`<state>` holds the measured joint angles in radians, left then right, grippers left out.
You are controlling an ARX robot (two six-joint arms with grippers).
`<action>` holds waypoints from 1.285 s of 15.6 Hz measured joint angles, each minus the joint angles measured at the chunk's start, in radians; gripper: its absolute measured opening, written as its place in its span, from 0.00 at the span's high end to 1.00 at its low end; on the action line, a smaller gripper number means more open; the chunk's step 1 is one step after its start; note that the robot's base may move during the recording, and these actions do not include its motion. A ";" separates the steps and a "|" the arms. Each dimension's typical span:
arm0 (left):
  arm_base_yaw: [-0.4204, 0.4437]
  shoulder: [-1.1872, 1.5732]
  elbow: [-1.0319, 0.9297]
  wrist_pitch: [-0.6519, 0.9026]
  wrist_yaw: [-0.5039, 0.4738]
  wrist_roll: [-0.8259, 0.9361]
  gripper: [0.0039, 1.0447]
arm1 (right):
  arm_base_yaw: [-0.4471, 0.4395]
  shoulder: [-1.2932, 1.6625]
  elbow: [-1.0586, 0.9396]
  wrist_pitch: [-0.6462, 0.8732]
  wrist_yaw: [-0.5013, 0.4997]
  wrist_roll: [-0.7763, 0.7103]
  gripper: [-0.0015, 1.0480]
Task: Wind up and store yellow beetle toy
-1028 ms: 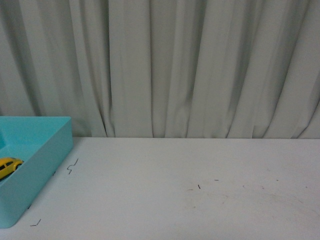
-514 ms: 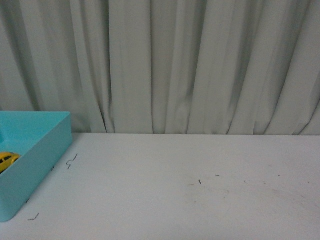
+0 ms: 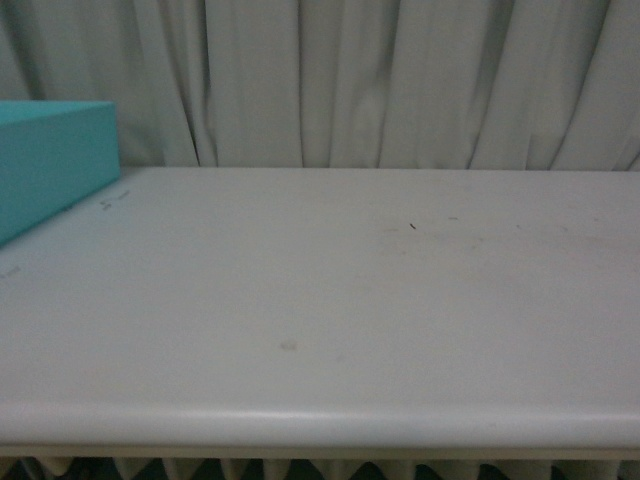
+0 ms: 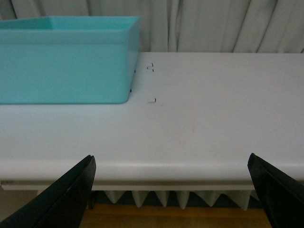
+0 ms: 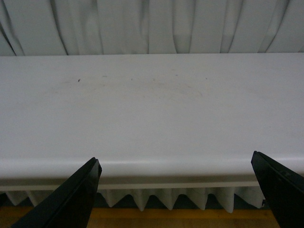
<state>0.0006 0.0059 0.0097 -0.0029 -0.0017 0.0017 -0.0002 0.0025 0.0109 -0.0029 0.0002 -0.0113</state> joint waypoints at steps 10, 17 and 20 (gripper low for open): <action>0.000 0.000 0.000 0.000 0.001 0.000 0.06 | 0.000 0.000 0.000 -0.001 0.000 0.001 0.06; 0.000 0.000 0.000 -0.001 0.001 -0.001 0.06 | 0.000 0.001 0.000 -0.002 0.000 0.001 0.06; 0.000 0.000 0.000 -0.001 0.001 -0.001 0.06 | 0.000 0.001 0.000 -0.002 0.000 0.001 0.06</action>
<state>0.0006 0.0063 0.0097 -0.0040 -0.0006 0.0010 -0.0002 0.0032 0.0109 -0.0048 0.0002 -0.0105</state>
